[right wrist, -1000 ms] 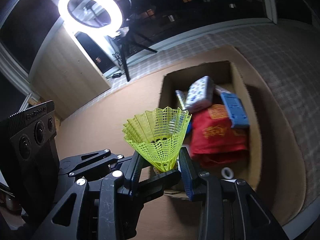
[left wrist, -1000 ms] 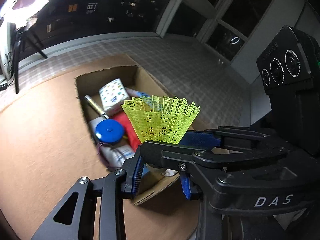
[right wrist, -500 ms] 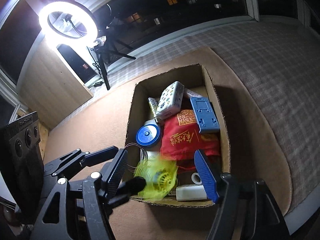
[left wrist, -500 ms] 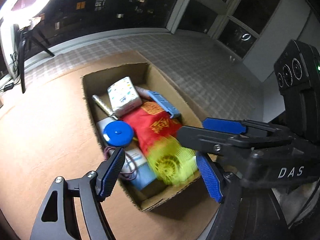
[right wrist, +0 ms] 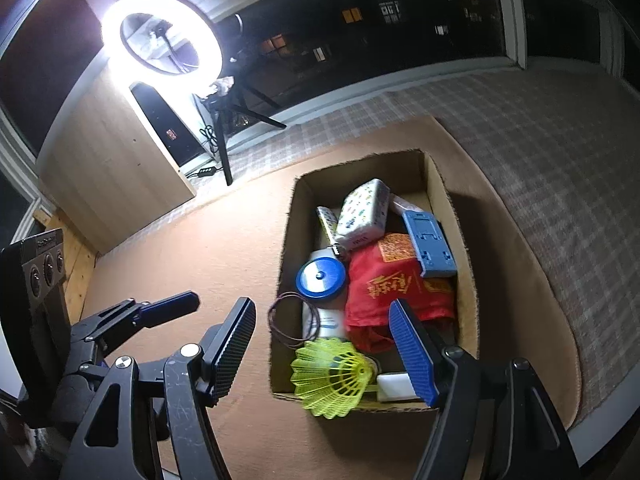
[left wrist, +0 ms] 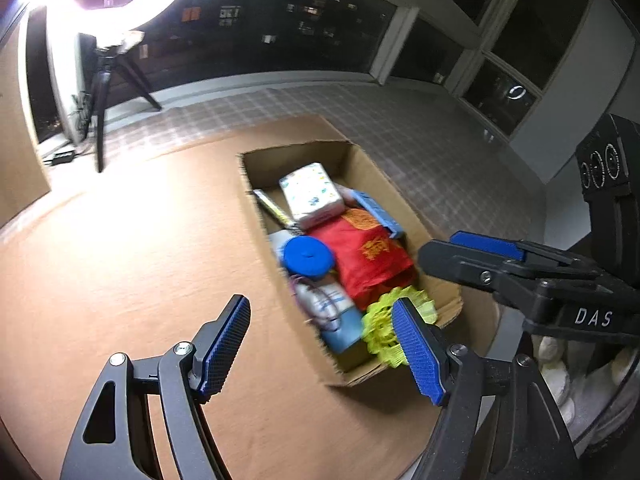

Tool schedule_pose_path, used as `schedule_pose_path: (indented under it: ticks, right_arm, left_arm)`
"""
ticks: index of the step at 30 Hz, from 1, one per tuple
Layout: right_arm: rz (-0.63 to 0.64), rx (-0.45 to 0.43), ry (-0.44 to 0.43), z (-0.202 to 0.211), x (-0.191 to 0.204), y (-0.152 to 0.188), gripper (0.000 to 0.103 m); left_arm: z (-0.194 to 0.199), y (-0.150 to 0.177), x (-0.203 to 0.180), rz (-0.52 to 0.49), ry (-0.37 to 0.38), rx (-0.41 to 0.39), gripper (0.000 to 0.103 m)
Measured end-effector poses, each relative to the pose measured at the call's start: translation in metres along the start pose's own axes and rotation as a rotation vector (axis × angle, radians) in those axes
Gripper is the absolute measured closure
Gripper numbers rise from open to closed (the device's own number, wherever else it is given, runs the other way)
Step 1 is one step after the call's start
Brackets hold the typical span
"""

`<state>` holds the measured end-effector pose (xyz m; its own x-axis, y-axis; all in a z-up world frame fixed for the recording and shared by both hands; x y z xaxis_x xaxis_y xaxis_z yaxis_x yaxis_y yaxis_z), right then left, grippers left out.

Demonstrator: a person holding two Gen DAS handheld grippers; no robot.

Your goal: Organize objects

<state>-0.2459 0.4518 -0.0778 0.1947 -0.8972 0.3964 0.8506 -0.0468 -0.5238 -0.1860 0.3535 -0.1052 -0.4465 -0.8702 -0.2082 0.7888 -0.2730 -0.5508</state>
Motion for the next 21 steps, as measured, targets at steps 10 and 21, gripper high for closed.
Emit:
schedule_pose_path:
  ticks: [10,21]
  right_arm:
    - [0.085,-0.025,-0.003,-0.001,0.056,0.006,0.034]
    - [0.161,-0.045,-0.032,-0.009,0.128,0.021,0.028]
  left_arm:
    - [0.06,0.013,0.054,0.058,-0.07,-0.051,0.02]
    - [0.119,0.052,0.136,0.177,-0.203,-0.088,0.017]
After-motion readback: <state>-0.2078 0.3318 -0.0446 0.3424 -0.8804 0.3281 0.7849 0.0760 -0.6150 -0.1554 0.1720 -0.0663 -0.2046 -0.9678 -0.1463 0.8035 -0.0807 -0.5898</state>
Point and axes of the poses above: each gripper's, at about its wrist camera, not at the fingertips, and z roughly against the way its jaws point, x to its left, y to its underside, the point moved 8 cm from there along -z, roughly the way its jaws point, and after that the axes turned 4 degrees about -y, right-handed, at the moved point
